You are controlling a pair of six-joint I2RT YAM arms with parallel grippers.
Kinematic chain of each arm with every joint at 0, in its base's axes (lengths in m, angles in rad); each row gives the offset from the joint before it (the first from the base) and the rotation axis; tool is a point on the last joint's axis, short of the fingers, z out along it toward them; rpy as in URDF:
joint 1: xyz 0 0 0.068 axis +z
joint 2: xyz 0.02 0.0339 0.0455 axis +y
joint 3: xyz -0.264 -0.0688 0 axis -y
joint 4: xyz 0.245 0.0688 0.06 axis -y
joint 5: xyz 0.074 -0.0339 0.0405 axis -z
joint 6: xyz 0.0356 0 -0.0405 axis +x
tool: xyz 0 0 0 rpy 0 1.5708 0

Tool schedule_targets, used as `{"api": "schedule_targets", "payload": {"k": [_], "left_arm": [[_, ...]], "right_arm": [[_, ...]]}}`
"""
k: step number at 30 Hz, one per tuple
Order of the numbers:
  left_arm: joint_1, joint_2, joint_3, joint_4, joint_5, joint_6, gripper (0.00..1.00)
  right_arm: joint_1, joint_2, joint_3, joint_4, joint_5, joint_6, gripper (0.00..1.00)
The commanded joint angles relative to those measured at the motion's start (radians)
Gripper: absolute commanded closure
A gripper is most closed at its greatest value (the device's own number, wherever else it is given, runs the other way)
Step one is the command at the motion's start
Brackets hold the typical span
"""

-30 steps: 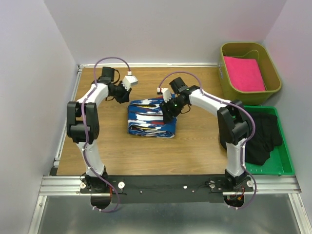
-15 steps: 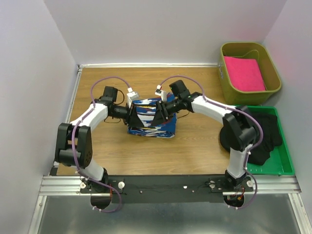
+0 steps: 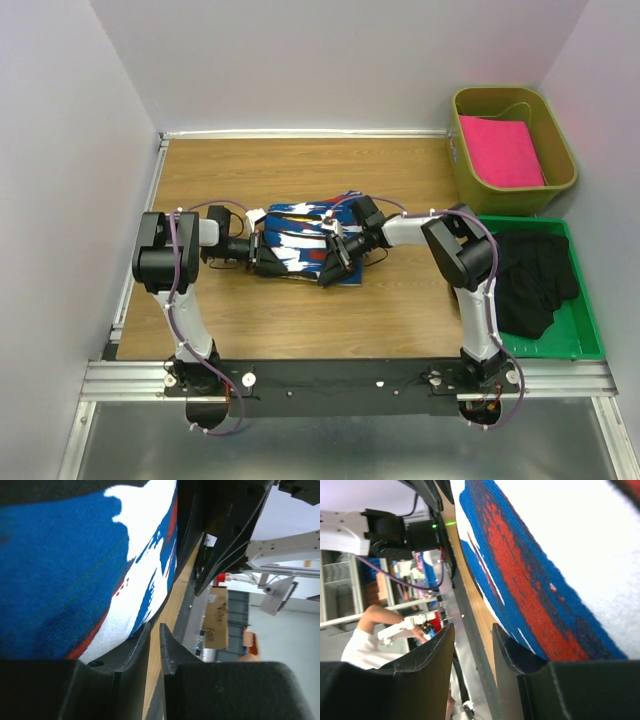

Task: Fold and stack the mixed laundry pile
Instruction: Move the trousers to the corner of the board.

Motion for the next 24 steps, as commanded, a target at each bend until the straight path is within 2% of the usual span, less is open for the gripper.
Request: {"api": "schedule_targets", "payload": {"k": [1,5,6,7,9,10,12,13,15,16,18,20,24], "left_arm": [[0.035,0.078,0.014,0.045,-0.202,0.105,0.76],[0.037,-0.084,0.076,-0.137,-0.124,0.298,0.71],[0.037,-0.125,0.088,-0.167,-0.124,0.341,0.69],[0.037,-0.167,0.103,-0.198,-0.147,0.409,0.63],[0.035,-0.309,0.131,-0.223,-0.211,0.435,0.56],[0.034,-0.357,0.136,-0.215,-0.328,0.435,0.49],[0.000,-0.472,0.156,-0.209,-0.464,0.496,0.43],[-0.052,-0.504,0.162,-0.219,-0.592,0.550,0.40],[-0.171,-0.605,0.134,-0.195,-0.728,0.645,0.33],[-0.214,-0.636,0.111,-0.177,-0.865,0.673,0.23],[-0.334,-0.698,0.035,-0.160,-0.953,0.790,0.21],[-0.400,-0.721,-0.037,-0.128,-1.059,0.845,0.20],[-0.506,-0.698,-0.108,-0.031,-1.171,0.925,0.20]], "right_arm": [[-0.045,0.100,0.004,-0.085,0.101,-0.077,0.55],[-0.058,0.010,0.071,-0.229,0.142,-0.203,0.55],[-0.060,-0.060,0.070,-0.237,0.149,-0.223,0.54],[-0.063,-0.097,0.065,-0.244,0.152,-0.232,0.50],[-0.066,-0.206,0.061,-0.258,0.176,-0.241,0.44],[-0.071,-0.239,0.055,-0.258,0.188,-0.240,0.39],[-0.074,-0.312,0.038,-0.255,0.236,-0.244,0.32],[-0.080,-0.373,0.036,-0.261,0.262,-0.253,0.25],[-0.089,-0.414,0.044,-0.290,0.336,-0.281,0.21],[-0.106,-0.443,0.048,-0.304,0.348,-0.289,0.19],[-0.124,-0.460,0.062,-0.336,0.414,-0.315,0.16],[-0.155,-0.478,0.074,-0.364,0.466,-0.335,0.13],[-0.210,-0.512,0.084,-0.373,0.518,-0.339,0.10]]}}
